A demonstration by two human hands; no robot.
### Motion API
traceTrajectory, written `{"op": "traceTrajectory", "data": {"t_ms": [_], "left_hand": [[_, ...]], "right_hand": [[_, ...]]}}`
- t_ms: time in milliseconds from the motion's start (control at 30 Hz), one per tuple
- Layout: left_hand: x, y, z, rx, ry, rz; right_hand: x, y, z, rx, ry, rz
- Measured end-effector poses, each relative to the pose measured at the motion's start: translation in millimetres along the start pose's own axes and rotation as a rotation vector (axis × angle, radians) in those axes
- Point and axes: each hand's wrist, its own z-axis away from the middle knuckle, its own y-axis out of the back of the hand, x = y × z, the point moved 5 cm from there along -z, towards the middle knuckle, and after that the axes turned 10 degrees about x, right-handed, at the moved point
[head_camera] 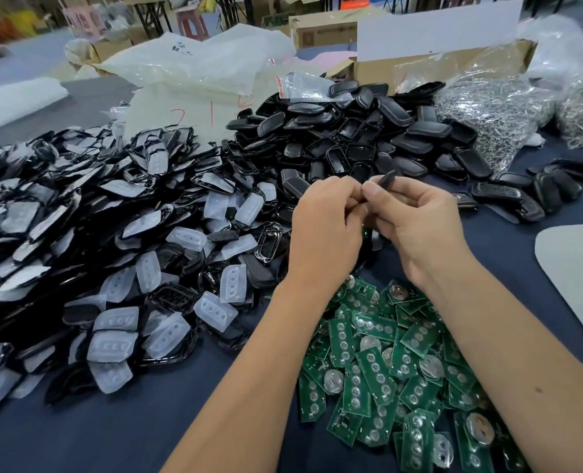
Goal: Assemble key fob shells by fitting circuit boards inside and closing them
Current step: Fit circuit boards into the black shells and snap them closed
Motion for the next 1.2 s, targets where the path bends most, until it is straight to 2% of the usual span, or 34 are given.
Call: {"op": "traceTrajectory", "data": {"t_ms": [133, 300, 367, 467, 667, 800, 867, 1033, 1200], "left_hand": [[1, 2, -1, 0.011, -0.036, -0.031], [-17, -6, 6, -0.11, 0.001, -0.386], [-24, -10, 8, -0.173, 0.03, -0.439], [-28, -8, 5, -0.157, 0.113, -0.278], [-35, 9, 0, -0.002, 0.316, 0.009], [-43, 10, 0, 0.035, 0.656, 0.431], [-45, 9, 2, 0.046, 0.772, 0.547], [-44, 6, 3, -0.005, 0.864, 0.61], [-43, 4, 3, -0.051, 0.845, 0.647]], "right_hand": [[1, 3, -5, 0.024, 0.002, -0.027], [-3, 19, -19, 0.014, -0.103, -0.187], [-3, 27, -23, 0.011, -0.121, -0.188], [-2, 28, -24, -0.01, -0.131, -0.184], [0, 22, -21, -0.139, -0.205, -0.187], [2, 18, -16, -0.234, -0.245, -0.133], [1, 16, -14, -0.26, -0.244, -0.123], [0, 14, -11, -0.253, -0.24, -0.116], [-3, 13, -10, -0.261, -0.244, -0.122]]}}
